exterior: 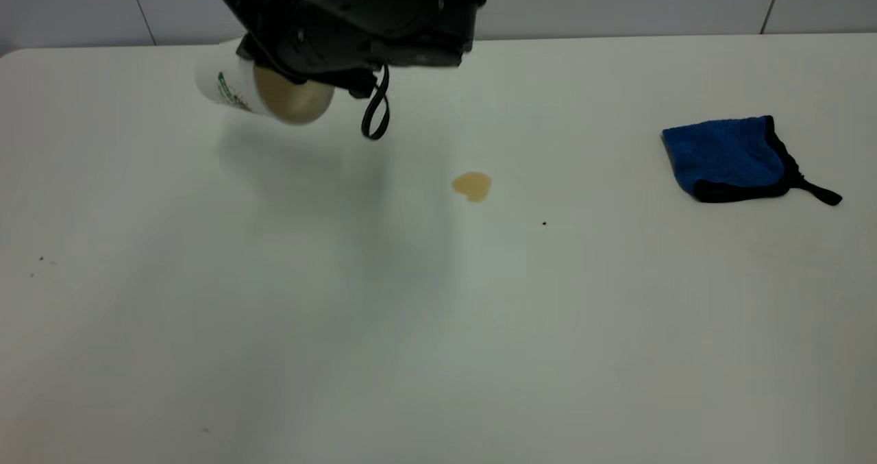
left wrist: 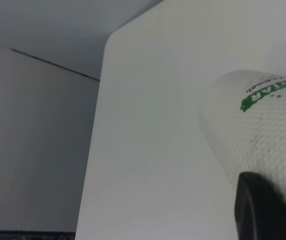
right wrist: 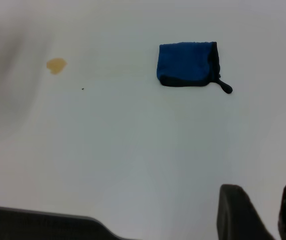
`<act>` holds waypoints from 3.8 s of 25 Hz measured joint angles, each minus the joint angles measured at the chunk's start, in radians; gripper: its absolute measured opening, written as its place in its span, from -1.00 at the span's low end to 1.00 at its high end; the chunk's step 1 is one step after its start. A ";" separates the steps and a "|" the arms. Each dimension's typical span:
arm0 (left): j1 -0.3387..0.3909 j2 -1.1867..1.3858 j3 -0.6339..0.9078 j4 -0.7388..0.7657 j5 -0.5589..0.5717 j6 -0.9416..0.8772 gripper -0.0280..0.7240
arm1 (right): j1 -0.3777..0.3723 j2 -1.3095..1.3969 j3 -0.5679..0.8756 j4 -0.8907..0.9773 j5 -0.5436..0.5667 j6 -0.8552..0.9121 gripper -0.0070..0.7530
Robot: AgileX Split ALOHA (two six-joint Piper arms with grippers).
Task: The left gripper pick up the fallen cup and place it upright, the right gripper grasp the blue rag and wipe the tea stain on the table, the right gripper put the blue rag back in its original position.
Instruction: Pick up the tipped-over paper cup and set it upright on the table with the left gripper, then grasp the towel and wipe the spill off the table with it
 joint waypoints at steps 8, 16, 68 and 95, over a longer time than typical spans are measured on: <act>0.129 -0.107 -0.217 -0.393 0.020 0.272 -0.90 | 0.000 0.000 0.000 0.000 0.000 0.000 -0.34; 0.310 -0.128 -0.260 -0.816 -0.042 0.561 -0.90 | 0.000 0.000 0.000 0.000 0.000 0.000 -0.34; 0.458 0.012 -0.260 -1.433 -0.351 1.033 0.25 | 0.000 0.000 0.000 0.000 0.000 0.000 -0.34; 0.458 -0.460 -0.260 -1.081 0.004 1.069 0.49 | 0.000 0.000 0.000 0.000 0.000 0.000 -0.34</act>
